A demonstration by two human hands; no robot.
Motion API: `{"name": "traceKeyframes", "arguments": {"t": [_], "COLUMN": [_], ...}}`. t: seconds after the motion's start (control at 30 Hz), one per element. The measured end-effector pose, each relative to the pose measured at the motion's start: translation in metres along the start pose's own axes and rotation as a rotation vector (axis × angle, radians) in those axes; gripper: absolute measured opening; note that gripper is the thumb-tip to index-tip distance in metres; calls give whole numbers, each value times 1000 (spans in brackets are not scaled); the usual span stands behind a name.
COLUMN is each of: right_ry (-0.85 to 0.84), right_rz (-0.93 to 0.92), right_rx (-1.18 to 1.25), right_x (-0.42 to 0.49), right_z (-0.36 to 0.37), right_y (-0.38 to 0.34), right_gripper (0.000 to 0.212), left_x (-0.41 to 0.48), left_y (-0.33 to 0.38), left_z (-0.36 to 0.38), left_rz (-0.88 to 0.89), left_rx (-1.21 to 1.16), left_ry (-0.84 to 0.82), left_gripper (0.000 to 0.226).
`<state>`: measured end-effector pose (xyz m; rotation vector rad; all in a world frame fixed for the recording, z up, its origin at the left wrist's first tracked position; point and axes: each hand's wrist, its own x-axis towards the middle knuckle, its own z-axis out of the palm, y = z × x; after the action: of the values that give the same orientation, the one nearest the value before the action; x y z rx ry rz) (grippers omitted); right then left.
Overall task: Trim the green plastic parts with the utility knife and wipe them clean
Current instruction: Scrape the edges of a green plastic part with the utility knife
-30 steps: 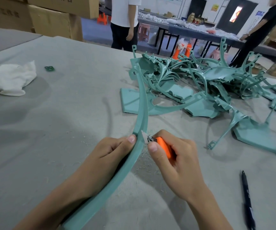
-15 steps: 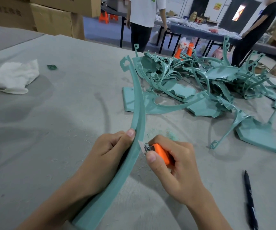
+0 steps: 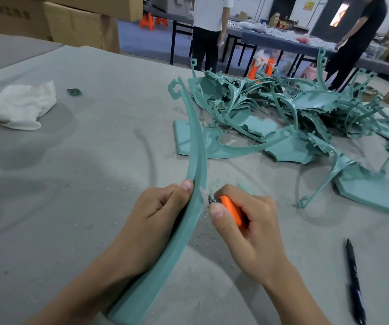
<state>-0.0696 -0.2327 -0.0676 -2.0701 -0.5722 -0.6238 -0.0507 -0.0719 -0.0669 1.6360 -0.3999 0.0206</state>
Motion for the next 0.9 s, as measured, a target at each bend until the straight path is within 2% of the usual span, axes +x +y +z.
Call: {"name": "traceKeyframes", "arguments": {"t": [0.1,0.23,0.4,0.63,0.9], "right_ry": [-40,-7,50,4,45], "right_rz": [-24,5,47,15,64], "right_rx": [41,29,20,28,-35], "right_x": [-2,-1,3,3,3], "right_z": [3,7,5,3,-3], "right_y": [-3,-5,-1,-3,5], "right_gripper": [43,35,35,33,43], "left_x": [1,1,-3,0,-2], "left_y": [-1,-2,-1,-1,-2], "left_z": [0,1,5,0,3], "left_rz": [-2,3,27,7,10], "left_rx": [-34,-47,-32,-13,2], "left_ry": [42,56,2,-4,-64], "left_gripper": [54,54,50,51,50]}}
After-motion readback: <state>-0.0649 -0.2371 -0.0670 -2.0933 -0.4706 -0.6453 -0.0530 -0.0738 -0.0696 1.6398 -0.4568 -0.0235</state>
